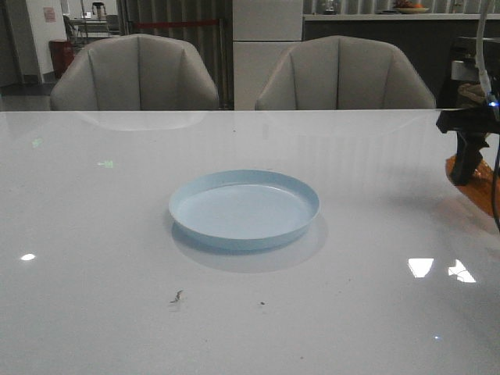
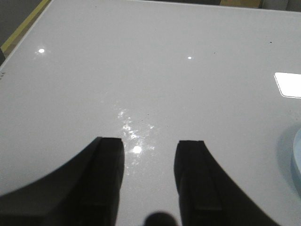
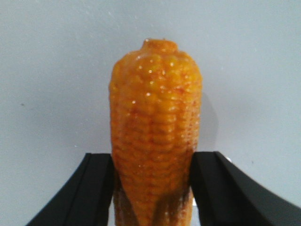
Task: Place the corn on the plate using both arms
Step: 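Close the right gripper around the orange corn cob and lift, then carry the corn over the plate and lower it with right gripper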
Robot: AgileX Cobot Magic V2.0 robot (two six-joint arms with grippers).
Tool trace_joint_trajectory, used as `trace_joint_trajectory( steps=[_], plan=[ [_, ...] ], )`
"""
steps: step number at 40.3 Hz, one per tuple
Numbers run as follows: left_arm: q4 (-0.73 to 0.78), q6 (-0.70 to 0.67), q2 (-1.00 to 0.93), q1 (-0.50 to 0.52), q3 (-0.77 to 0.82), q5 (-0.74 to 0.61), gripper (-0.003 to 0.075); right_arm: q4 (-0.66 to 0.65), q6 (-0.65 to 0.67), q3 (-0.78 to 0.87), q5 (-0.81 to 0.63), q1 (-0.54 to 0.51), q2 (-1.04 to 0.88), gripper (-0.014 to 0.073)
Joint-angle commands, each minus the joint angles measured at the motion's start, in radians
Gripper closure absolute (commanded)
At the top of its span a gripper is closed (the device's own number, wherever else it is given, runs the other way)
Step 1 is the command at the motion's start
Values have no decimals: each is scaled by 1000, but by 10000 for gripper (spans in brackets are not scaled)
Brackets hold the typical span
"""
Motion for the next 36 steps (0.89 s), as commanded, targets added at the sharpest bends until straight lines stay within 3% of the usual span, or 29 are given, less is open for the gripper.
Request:
trace_joint_trajectory(
  steps=[1, 13, 24, 36],
  plan=[
    [-9, -13, -15, -1, -29, -86, 376, 6, -45, -102, 17, 34, -53, 371],
    [-9, -13, -15, -1, -29, -86, 376, 13, -93, -324, 144, 247, -53, 371],
    [-9, -13, -15, -1, -29, -86, 376, 13, -93, -339, 63, 468, -37, 371],
    [-11, -13, -15, -1, -29, -69, 376, 13, -93, -340, 42, 587, 71, 370]
  ],
)
